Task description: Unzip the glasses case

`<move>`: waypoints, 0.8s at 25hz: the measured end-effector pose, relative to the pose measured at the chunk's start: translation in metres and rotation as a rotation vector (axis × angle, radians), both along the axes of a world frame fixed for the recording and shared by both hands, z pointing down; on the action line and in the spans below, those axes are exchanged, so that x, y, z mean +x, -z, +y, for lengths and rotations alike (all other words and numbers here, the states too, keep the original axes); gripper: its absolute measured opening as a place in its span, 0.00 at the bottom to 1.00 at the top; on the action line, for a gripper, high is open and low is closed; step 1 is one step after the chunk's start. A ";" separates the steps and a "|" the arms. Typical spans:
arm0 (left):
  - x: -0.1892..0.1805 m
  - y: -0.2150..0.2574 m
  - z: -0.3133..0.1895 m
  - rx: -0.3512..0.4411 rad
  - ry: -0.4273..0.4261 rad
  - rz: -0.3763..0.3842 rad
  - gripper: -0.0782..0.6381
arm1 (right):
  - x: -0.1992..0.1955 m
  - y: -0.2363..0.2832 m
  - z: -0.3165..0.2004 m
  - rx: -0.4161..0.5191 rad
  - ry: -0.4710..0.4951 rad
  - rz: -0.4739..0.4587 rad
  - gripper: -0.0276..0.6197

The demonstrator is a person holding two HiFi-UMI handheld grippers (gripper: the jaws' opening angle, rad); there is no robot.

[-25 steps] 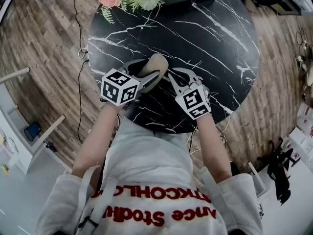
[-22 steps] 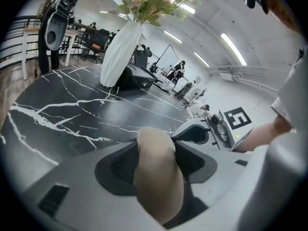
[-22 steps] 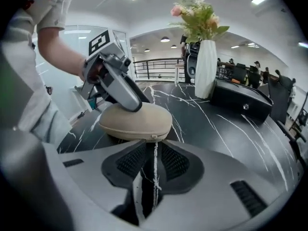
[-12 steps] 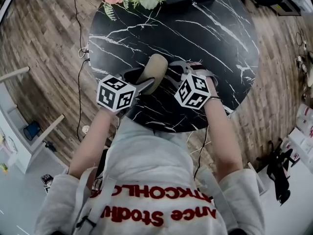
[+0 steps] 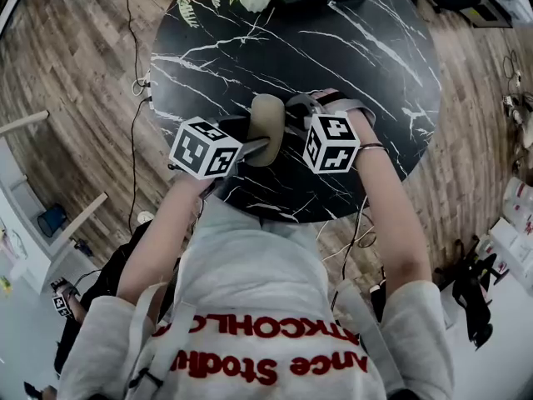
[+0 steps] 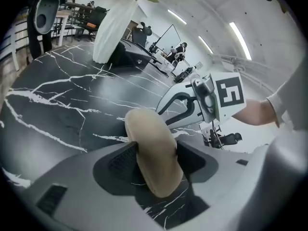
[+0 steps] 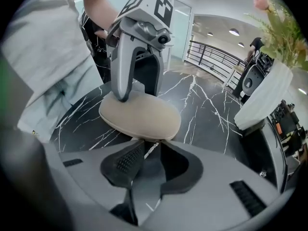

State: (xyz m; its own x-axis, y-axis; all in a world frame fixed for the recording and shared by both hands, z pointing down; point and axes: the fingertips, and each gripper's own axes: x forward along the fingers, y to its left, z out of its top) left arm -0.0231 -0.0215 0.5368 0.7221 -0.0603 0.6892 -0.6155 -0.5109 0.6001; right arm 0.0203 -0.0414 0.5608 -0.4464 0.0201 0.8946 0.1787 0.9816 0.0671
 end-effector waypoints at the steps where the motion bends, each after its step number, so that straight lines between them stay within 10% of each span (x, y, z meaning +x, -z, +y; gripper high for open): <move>1: 0.000 0.000 -0.001 -0.003 0.010 0.004 0.49 | 0.000 0.000 0.000 -0.002 0.001 0.003 0.22; 20: -0.001 -0.007 -0.002 -0.044 0.121 0.059 0.50 | 0.002 0.003 0.023 -0.001 0.017 -0.006 0.11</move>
